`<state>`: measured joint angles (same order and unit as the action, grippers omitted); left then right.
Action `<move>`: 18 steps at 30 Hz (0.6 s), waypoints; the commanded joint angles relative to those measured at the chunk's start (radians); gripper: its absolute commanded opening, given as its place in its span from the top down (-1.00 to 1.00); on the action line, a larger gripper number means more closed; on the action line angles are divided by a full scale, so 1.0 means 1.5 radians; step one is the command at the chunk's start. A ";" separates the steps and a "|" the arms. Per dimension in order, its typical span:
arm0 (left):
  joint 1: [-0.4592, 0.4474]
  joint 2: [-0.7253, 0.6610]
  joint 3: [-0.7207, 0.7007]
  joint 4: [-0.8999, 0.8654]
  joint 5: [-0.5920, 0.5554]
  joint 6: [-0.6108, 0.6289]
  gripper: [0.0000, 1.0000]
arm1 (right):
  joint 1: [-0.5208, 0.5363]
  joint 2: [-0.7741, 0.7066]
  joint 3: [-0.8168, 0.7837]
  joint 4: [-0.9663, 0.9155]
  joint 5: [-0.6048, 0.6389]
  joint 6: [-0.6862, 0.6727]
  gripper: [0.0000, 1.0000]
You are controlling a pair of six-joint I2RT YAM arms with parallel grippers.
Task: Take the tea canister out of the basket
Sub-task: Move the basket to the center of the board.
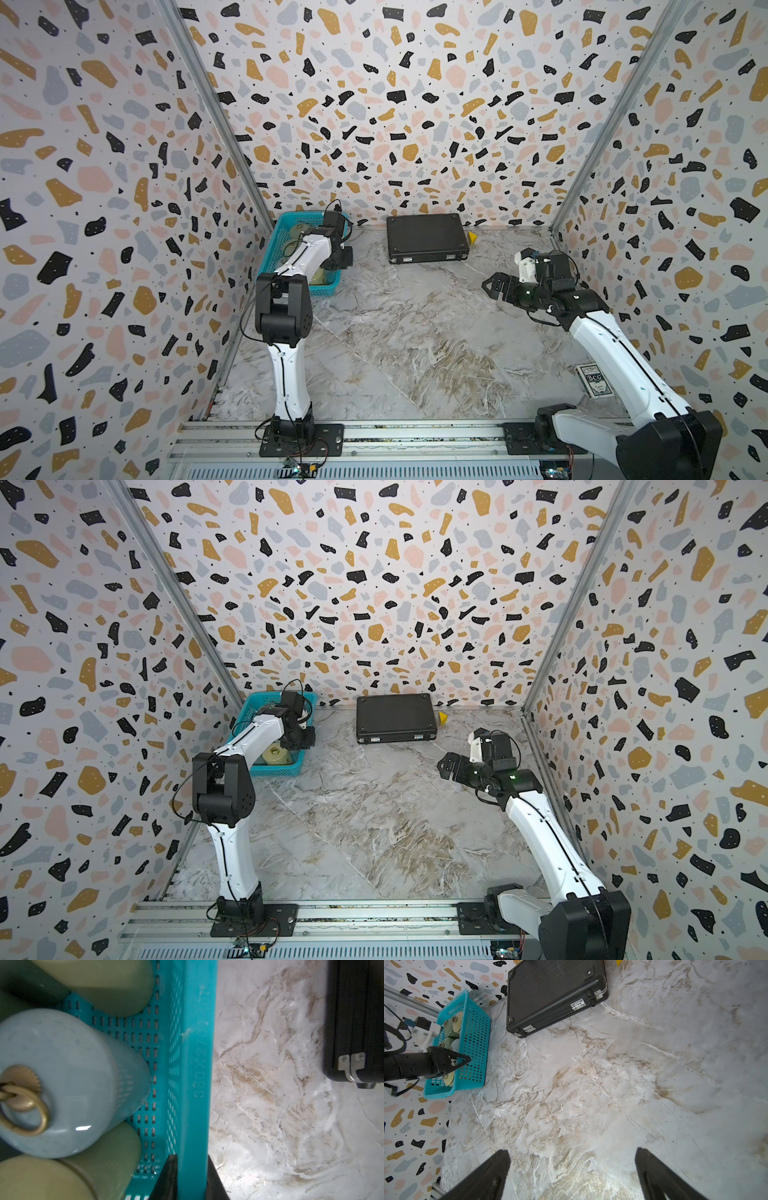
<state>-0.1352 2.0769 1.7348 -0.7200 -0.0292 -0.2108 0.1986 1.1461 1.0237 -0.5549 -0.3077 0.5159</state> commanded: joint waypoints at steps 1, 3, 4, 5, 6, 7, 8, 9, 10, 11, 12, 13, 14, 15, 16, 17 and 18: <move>-0.033 -0.064 -0.073 -0.031 0.077 -0.100 0.85 | 0.004 -0.014 -0.003 -0.010 -0.010 -0.003 -0.99; -0.050 -0.098 -0.116 -0.019 0.082 -0.125 0.85 | 0.004 -0.016 -0.006 -0.011 -0.011 -0.003 -0.99; -0.058 -0.113 -0.133 -0.015 0.082 -0.135 0.85 | 0.005 -0.018 -0.007 -0.012 -0.014 -0.003 -0.99; -0.068 -0.131 -0.155 -0.010 0.085 -0.147 0.85 | 0.004 -0.018 -0.007 -0.013 -0.016 -0.003 -0.99; -0.079 -0.149 -0.178 -0.005 0.090 -0.161 0.85 | 0.004 -0.019 -0.009 -0.012 -0.018 -0.002 -0.99; -0.088 -0.164 -0.194 -0.001 0.092 -0.172 0.85 | 0.005 -0.021 -0.011 -0.012 -0.020 -0.001 -0.99; -0.102 -0.182 -0.217 0.000 0.088 -0.188 0.86 | 0.005 -0.023 -0.013 -0.012 -0.020 0.001 -0.99; -0.118 -0.200 -0.237 0.004 0.088 -0.204 0.86 | 0.005 -0.025 -0.016 -0.010 -0.021 0.003 -0.99; -0.133 -0.216 -0.257 0.010 0.088 -0.217 0.86 | 0.005 -0.028 -0.018 -0.008 -0.022 0.006 -0.99; -0.155 -0.235 -0.281 0.016 0.084 -0.238 0.86 | 0.005 -0.029 -0.021 -0.007 -0.023 0.007 -0.99; -0.179 -0.251 -0.301 0.023 0.079 -0.257 0.86 | 0.005 -0.030 -0.023 -0.005 -0.025 0.010 -0.99; -0.201 -0.264 -0.316 0.028 0.072 -0.274 0.86 | 0.005 -0.030 -0.023 -0.007 -0.027 0.012 -0.99; -0.228 -0.276 -0.329 0.031 0.065 -0.295 0.86 | 0.005 -0.029 -0.023 -0.008 -0.029 0.012 -0.99; -0.255 -0.286 -0.341 0.031 0.058 -0.315 0.86 | 0.005 -0.028 -0.023 -0.010 -0.031 0.014 -0.99; -0.279 -0.292 -0.347 0.031 0.053 -0.330 0.85 | 0.005 -0.028 -0.023 -0.012 -0.032 0.015 -0.99; -0.303 -0.299 -0.356 0.032 0.043 -0.353 0.85 | 0.005 -0.028 -0.023 -0.013 -0.032 0.016 -0.99; -0.326 -0.305 -0.364 0.033 0.036 -0.379 0.85 | 0.005 -0.029 -0.023 -0.016 -0.032 0.017 -0.99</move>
<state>-0.5358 1.6684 1.2110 -0.6758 -0.0921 -0.5739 0.2012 1.1309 0.9882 -0.5579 -0.3435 0.5297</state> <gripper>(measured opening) 0.177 0.993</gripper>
